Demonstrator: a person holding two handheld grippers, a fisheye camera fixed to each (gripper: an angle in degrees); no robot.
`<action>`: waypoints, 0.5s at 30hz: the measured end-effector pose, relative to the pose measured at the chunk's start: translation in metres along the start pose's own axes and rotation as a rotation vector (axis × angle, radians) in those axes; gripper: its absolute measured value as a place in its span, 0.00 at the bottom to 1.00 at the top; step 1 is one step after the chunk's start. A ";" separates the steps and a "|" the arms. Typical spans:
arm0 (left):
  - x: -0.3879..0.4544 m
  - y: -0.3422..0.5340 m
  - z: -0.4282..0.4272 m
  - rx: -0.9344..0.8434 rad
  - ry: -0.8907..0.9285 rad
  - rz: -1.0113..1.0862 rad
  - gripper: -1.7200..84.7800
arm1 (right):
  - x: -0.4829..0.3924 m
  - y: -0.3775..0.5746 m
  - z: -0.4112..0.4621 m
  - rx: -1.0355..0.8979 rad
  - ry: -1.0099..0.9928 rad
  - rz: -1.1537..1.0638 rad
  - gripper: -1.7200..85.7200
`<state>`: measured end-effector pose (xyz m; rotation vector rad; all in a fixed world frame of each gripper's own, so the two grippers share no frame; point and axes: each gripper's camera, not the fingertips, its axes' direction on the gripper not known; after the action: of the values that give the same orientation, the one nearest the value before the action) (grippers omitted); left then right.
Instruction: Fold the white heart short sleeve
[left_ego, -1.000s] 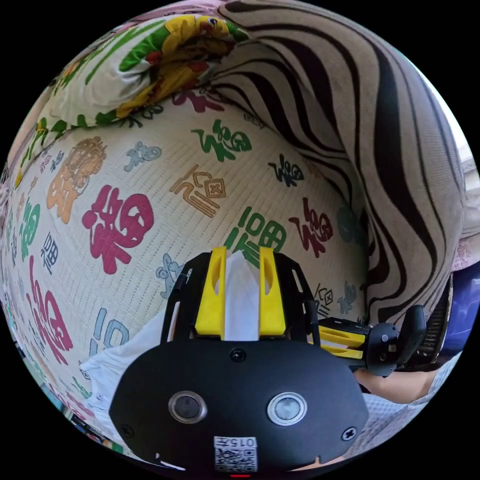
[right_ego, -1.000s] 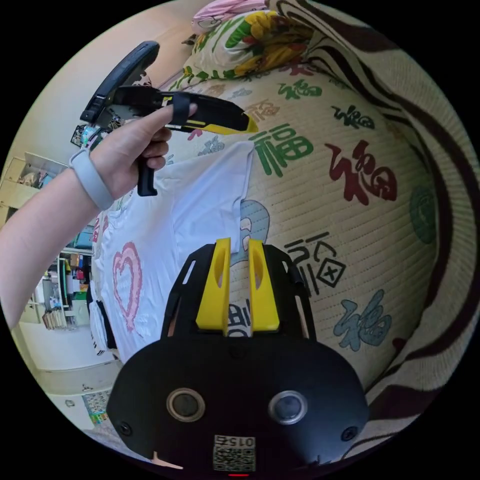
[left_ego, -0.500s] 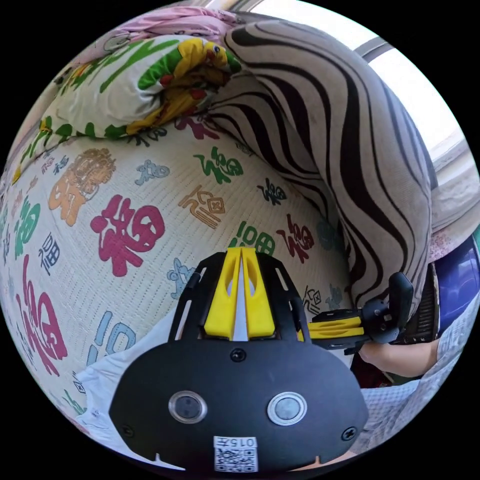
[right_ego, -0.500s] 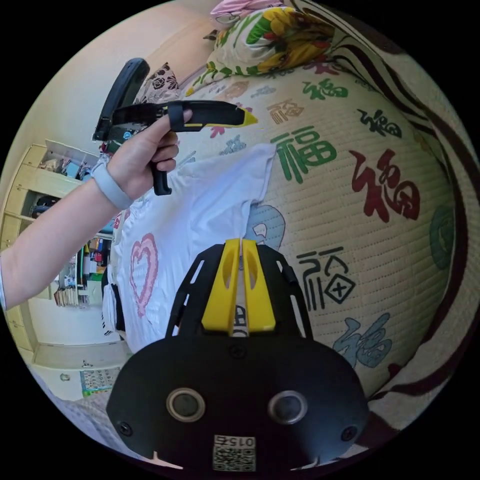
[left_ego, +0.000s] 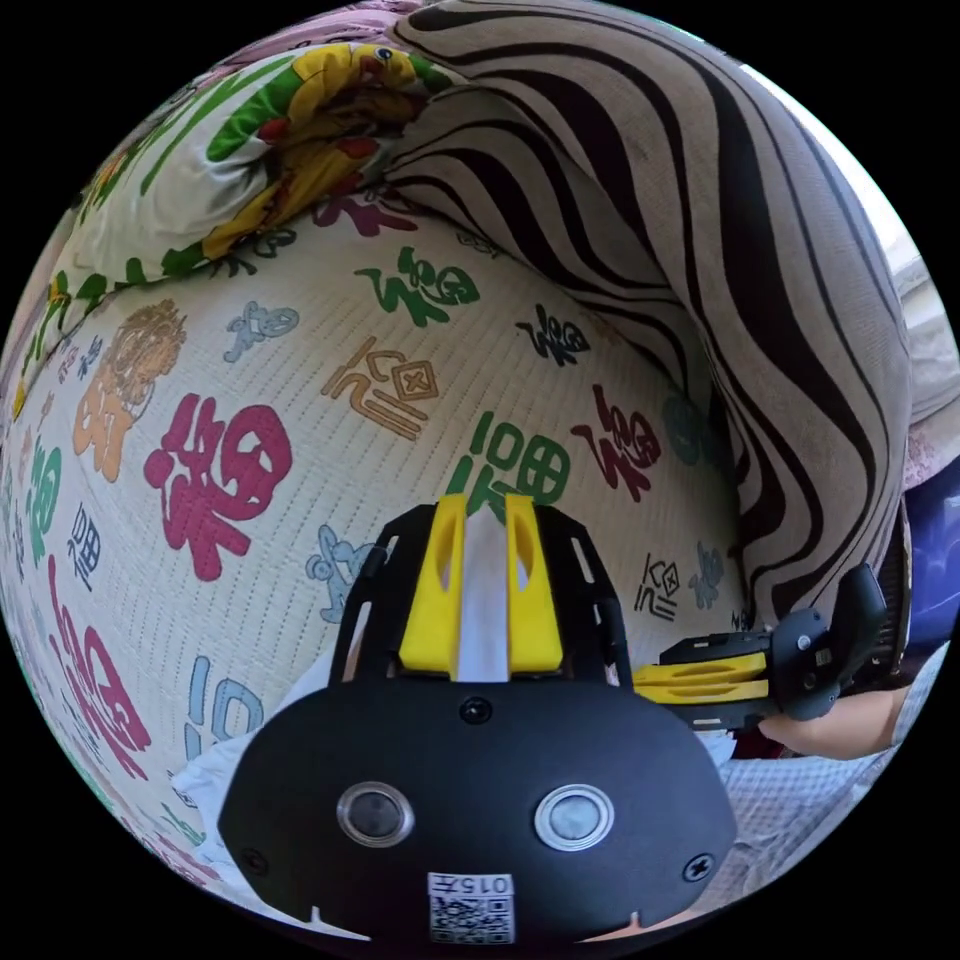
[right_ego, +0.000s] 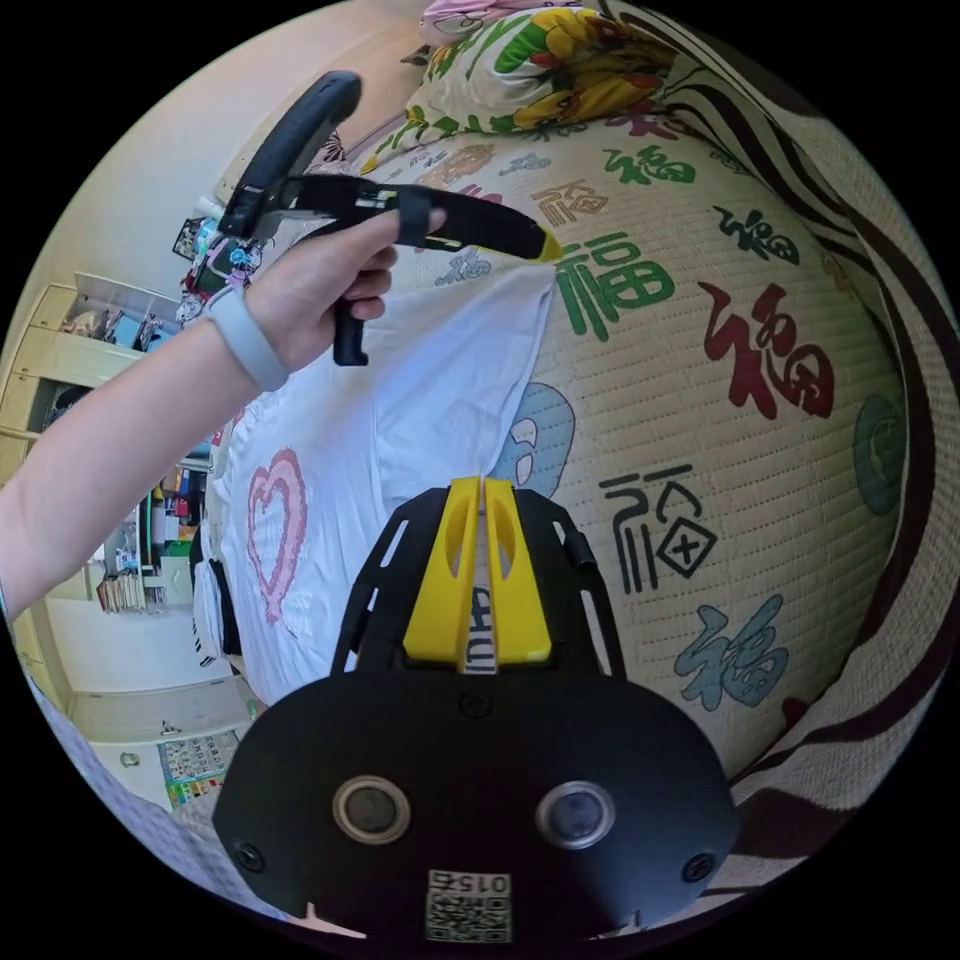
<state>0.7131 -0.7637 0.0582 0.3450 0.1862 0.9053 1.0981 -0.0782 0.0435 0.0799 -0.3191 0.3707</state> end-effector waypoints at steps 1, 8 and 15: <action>-0.001 -0.003 0.008 -0.043 0.012 0.013 0.04 | 0.000 -0.002 0.001 -0.006 0.005 -0.007 0.02; -0.032 0.013 -0.022 0.172 0.092 -0.081 0.02 | 0.001 -0.015 -0.004 0.013 -0.004 0.000 0.02; -0.053 0.019 -0.038 0.176 0.136 -0.082 0.06 | -0.011 -0.025 -0.008 0.030 0.027 -0.025 0.02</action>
<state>0.6558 -0.7873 0.0307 0.4366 0.4041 0.8339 1.1002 -0.1041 0.0317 0.1077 -0.2858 0.3513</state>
